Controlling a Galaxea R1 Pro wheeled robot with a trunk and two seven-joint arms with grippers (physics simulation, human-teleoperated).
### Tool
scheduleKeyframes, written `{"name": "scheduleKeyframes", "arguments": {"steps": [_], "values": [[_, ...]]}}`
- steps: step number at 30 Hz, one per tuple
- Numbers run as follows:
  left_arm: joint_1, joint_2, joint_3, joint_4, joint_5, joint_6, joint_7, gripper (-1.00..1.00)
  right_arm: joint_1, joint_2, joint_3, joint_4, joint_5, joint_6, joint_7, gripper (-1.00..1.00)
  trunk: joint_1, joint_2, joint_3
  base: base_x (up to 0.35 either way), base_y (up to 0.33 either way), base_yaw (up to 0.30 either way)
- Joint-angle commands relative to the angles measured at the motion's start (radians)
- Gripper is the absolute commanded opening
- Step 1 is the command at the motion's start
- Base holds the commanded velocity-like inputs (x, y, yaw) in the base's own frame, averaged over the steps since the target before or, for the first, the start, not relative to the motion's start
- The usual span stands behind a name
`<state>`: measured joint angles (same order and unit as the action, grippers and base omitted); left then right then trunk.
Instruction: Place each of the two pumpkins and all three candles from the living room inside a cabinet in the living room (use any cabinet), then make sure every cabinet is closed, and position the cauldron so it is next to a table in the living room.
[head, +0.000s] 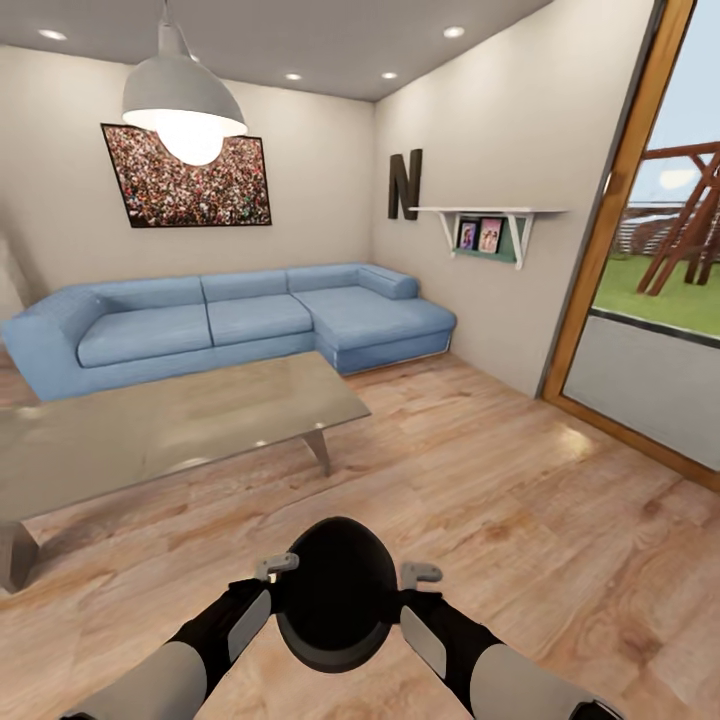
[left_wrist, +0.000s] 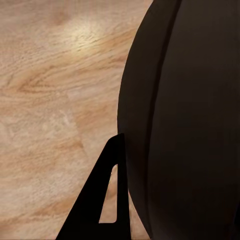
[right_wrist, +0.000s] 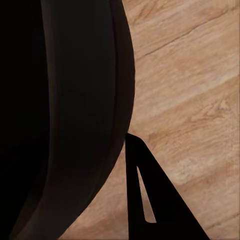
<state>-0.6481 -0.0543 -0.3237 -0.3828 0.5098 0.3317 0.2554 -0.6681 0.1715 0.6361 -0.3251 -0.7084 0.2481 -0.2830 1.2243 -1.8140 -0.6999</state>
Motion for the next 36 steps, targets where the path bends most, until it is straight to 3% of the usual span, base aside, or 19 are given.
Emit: {"name": "scheduleKeyframes", "arguments": {"steps": [1, 11, 20, 30, 36], "values": [[-0.001, 0.001, -0.005, -0.004, 0.007, 0.002, 0.008, -1.0, -0.001, -0.001, 0.009, -0.002, -0.003, 0.005, -0.011, -1.0, 0.0, -0.001, 0.0, 0.292, 0.054, 0.23], [-0.002, 0.001, -0.008, -0.004, 0.007, 0.003, 0.008, -1.0, -0.001, -0.001, 0.01, -0.002, -0.003, 0.006, -0.011, -1.0, 0.0, -0.001, 0.004, 0.292, 0.007, 0.229], [-0.002, 0.001, -0.007, -0.004, 0.007, 0.002, 0.008, -1.0, -0.001, -0.001, 0.01, -0.002, -0.003, 0.006, -0.01, -1.0, 0.0, -0.001, 0.005, 0.275, 0.0, 0.021], [-0.002, 0.001, -0.008, -0.004, 0.007, 0.002, 0.008, -1.0, -0.001, -0.001, 0.01, -0.002, -0.003, 0.004, -0.013, -1.0, 0.0, -0.001, 0.005, 0.097, 0.0, 0.002], [-0.002, 0.001, -0.008, -0.004, 0.007, 0.003, 0.008, -1.0, -0.001, -0.001, 0.01, -0.002, -0.003, 0.005, -0.013, -1.0, 0.0, -0.001, 0.007, 0.268, 0.0, 0.185]]}}
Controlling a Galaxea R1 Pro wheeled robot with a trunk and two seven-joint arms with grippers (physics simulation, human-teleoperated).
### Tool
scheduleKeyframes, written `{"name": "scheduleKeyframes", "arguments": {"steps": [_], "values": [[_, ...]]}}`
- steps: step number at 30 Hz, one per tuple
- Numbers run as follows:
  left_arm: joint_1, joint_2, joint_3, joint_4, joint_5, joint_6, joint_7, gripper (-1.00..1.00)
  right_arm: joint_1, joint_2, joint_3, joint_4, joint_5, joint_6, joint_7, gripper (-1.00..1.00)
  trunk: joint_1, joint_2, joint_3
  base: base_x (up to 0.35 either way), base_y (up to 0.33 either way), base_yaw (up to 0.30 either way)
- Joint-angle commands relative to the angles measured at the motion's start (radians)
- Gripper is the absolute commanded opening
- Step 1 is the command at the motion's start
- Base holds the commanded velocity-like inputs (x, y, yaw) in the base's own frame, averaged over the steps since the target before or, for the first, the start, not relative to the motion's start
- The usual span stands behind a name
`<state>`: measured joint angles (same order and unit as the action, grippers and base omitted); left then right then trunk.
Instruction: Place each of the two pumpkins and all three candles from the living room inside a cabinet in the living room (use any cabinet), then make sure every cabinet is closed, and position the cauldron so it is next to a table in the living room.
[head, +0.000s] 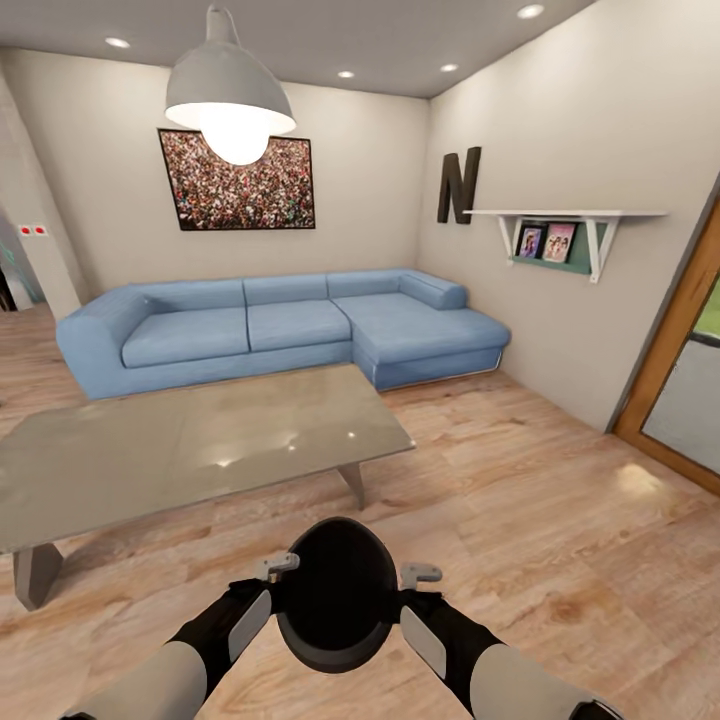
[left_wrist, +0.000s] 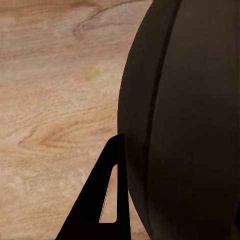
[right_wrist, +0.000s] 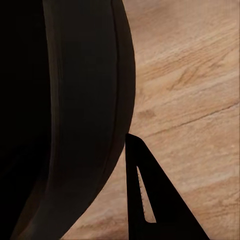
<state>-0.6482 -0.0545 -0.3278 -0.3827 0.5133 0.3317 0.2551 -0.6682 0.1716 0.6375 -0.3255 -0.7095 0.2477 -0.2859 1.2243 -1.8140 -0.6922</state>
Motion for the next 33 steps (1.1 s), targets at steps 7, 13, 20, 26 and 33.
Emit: {"name": "scheduleKeyframes", "arguments": {"steps": [7, 13, 20, 26, 33], "values": [[-0.002, 0.001, -0.005, -0.004, 0.004, 0.002, 0.009, -1.0, -0.001, -0.001, 0.008, -0.002, -0.002, 0.005, -0.01, -1.0, 0.0, -0.001, 0.001, 0.294, 0.0, 0.157], [-0.002, 0.001, -0.006, -0.004, 0.004, 0.003, 0.009, -1.0, -0.001, -0.001, 0.008, -0.003, -0.002, 0.005, -0.01, -1.0, 0.0, -0.001, 0.001, 0.305, 0.0, 0.01], [-0.002, 0.001, -0.009, -0.004, 0.004, 0.001, 0.009, -1.0, -0.001, -0.001, 0.008, -0.003, -0.002, 0.005, -0.01, -1.0, 0.0, -0.001, 0.001, 0.073, 0.0, 0.0], [-0.001, 0.001, -0.01, -0.004, 0.003, 0.001, 0.009, -1.0, -0.001, -0.001, 0.008, -0.003, -0.002, 0.005, -0.008, -1.0, 0.0, -0.001, 0.001, 0.001, 0.0, 0.0], [-0.002, 0.001, -0.008, -0.004, 0.004, 0.001, 0.009, -1.0, -0.001, -0.001, 0.008, -0.002, -0.002, 0.005, -0.007, -1.0, 0.016, -0.029, -0.012, 0.0, 0.0, 0.0]]}}
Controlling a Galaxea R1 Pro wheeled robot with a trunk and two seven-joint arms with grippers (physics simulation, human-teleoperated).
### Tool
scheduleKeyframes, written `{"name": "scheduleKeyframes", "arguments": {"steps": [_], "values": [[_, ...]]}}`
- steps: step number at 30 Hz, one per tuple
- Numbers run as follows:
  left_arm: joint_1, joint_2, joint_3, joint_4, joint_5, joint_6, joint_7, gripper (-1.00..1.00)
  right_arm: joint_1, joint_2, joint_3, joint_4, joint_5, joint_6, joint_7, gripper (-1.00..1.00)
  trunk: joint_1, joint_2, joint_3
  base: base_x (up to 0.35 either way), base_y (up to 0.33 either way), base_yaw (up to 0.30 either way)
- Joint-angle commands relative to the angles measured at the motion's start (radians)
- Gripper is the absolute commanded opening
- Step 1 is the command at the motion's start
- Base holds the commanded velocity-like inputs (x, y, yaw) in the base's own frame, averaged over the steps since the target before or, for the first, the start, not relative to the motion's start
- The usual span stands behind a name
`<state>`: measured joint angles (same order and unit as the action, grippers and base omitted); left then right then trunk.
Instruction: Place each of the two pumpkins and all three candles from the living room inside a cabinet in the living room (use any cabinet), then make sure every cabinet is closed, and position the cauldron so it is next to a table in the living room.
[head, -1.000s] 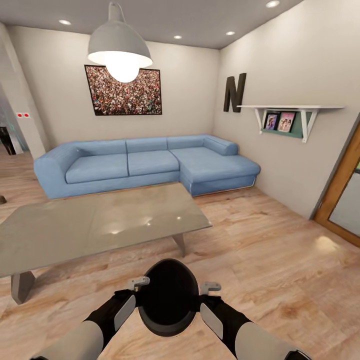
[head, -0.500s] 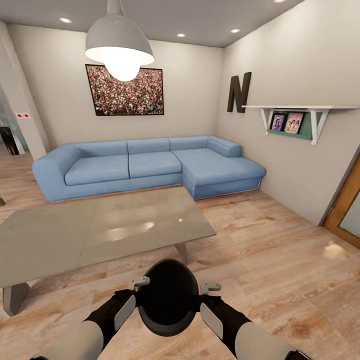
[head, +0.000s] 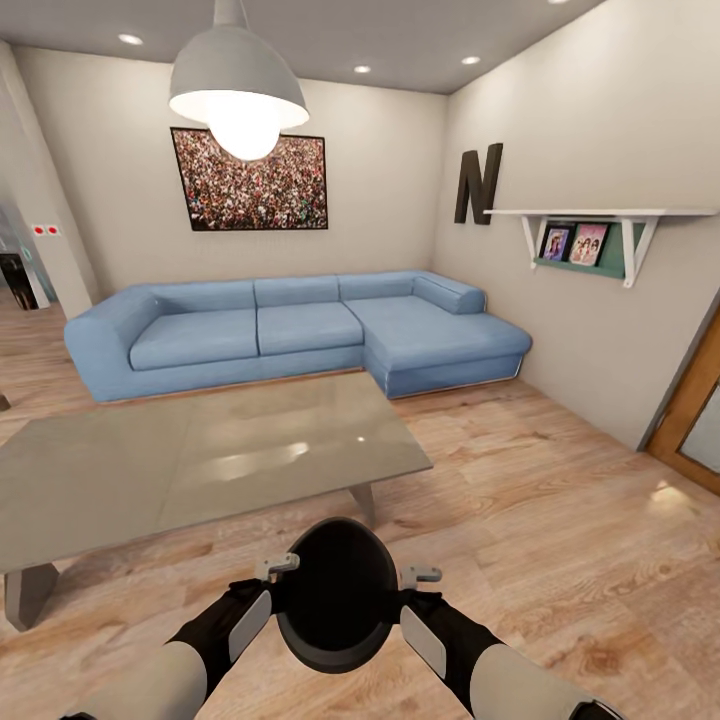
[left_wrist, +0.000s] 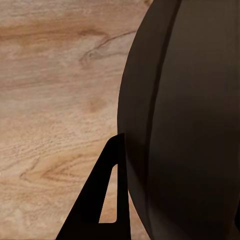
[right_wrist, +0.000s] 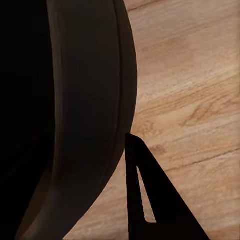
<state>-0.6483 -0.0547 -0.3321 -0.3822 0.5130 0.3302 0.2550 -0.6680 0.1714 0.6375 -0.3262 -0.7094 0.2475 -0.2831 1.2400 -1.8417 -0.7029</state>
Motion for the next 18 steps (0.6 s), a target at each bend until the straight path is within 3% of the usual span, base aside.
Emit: {"name": "scheduleKeyframes", "arguments": {"steps": [1, 18], "values": [[-0.002, 0.001, -0.004, -0.005, 0.004, 0.003, 0.009, -1.0, -0.001, -0.001, 0.008, -0.001, -0.002, 0.007, -0.01, -1.0, 0.004, -0.008, -0.004, 0.0, 0.0, 0.0], [-0.001, 0.001, -0.003, -0.004, 0.004, 0.003, 0.009, -1.0, -0.001, -0.002, 0.008, -0.002, -0.002, 0.004, -0.008, -1.0, 0.069, -0.127, -0.057, 0.0, 0.0, 0.0]]}}
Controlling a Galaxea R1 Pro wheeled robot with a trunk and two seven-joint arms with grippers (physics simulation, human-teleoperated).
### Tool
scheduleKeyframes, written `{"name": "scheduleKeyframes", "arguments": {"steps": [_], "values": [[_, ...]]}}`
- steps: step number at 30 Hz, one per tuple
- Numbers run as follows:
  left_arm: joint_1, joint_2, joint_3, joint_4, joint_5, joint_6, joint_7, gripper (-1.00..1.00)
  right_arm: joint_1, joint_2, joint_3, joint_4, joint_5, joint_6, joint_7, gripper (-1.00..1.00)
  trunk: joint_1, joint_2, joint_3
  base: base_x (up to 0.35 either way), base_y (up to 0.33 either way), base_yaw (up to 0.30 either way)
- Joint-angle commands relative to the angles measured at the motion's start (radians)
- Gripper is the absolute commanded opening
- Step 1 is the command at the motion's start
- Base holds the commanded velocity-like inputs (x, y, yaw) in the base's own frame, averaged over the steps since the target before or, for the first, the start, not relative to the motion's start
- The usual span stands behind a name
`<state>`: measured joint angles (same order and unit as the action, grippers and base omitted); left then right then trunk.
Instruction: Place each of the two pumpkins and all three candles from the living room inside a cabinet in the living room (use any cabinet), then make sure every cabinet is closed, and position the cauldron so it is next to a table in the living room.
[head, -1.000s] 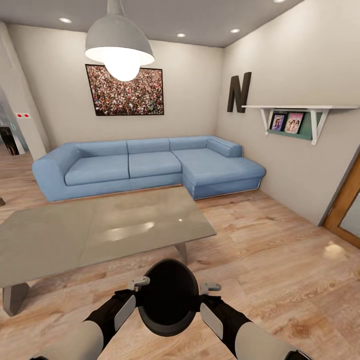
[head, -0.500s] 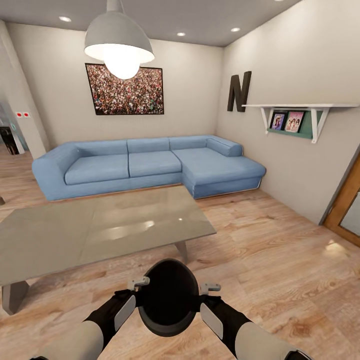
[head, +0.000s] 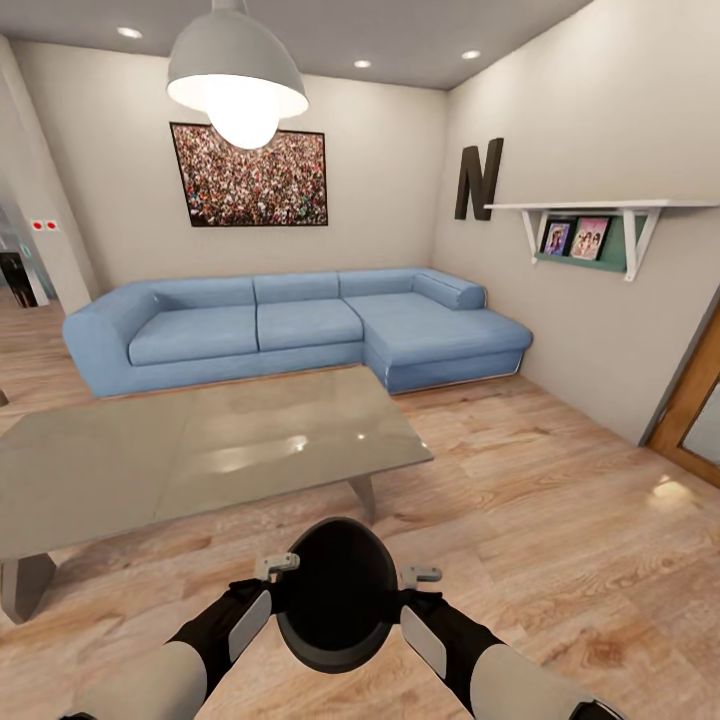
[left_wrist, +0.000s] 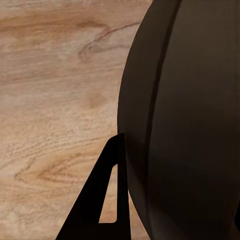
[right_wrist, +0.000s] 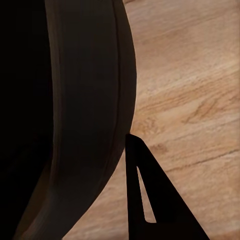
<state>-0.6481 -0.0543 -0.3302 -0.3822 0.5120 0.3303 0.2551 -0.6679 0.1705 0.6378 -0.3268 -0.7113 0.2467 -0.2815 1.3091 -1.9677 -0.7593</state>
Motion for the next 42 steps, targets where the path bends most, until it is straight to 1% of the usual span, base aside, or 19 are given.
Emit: {"name": "scheduleKeyframes", "arguments": {"steps": [1, 42], "values": [[-0.002, 0.001, -0.004, -0.004, 0.005, 0.003, 0.009, -1.0, -0.001, -0.001, 0.008, -0.002, -0.001, 0.005, -0.01, -1.0, 0.004, -0.008, -0.004, 0.0, 0.0, 0.0], [-0.001, 0.001, -0.005, -0.004, 0.005, 0.003, 0.009, -1.0, -0.001, 0.0, 0.008, -0.002, -0.001, 0.006, -0.012, -1.0, 0.161, -0.295, -0.132, 0.0, 0.0, 0.0]]}}
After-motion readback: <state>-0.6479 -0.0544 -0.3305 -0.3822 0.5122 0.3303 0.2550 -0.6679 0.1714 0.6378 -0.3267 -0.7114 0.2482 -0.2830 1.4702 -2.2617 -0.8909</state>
